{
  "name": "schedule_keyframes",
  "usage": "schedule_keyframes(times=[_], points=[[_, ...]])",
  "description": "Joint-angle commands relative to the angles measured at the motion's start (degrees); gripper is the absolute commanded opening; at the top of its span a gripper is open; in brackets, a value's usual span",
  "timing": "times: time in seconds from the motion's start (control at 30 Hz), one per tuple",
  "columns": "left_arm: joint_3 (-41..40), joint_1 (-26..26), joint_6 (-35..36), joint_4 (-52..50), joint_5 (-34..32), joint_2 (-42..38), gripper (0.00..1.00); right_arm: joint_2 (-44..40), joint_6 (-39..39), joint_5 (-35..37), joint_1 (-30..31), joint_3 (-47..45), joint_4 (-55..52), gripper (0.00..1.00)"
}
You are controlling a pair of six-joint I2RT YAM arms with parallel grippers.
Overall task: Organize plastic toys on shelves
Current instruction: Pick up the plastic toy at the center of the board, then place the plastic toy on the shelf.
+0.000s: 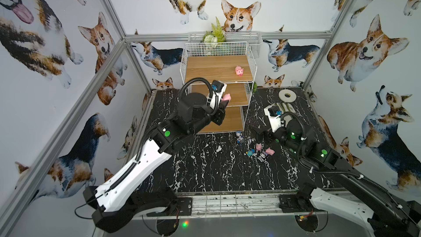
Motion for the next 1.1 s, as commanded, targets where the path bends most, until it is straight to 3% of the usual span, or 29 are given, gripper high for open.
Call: schedule_keyframes(times=[0.0,0.2,0.5,1.07], points=[[10.3,2.0,1.6,-12.4,-1.3,5.6,0.32,1.6,-4.0,-1.2,-0.1,2.8,1.0,1.00],[27.1,5.5,0.5,-17.3,1.2,17.5,0.32,0.9,-3.4,-1.2,-0.3,2.1,2.0,1.00],[45.7,11.0,-2.7,-19.4,5.2,32.3,0.32,-1.4,-2.8,-0.5,-1.6,-0.6,2.4,1.00],[46.7,11.9,-6.0,-18.8,2.1,36.7,0.40,-3.9,-1.0,-1.9,-4.3,-4.2,2.0,1.00]])
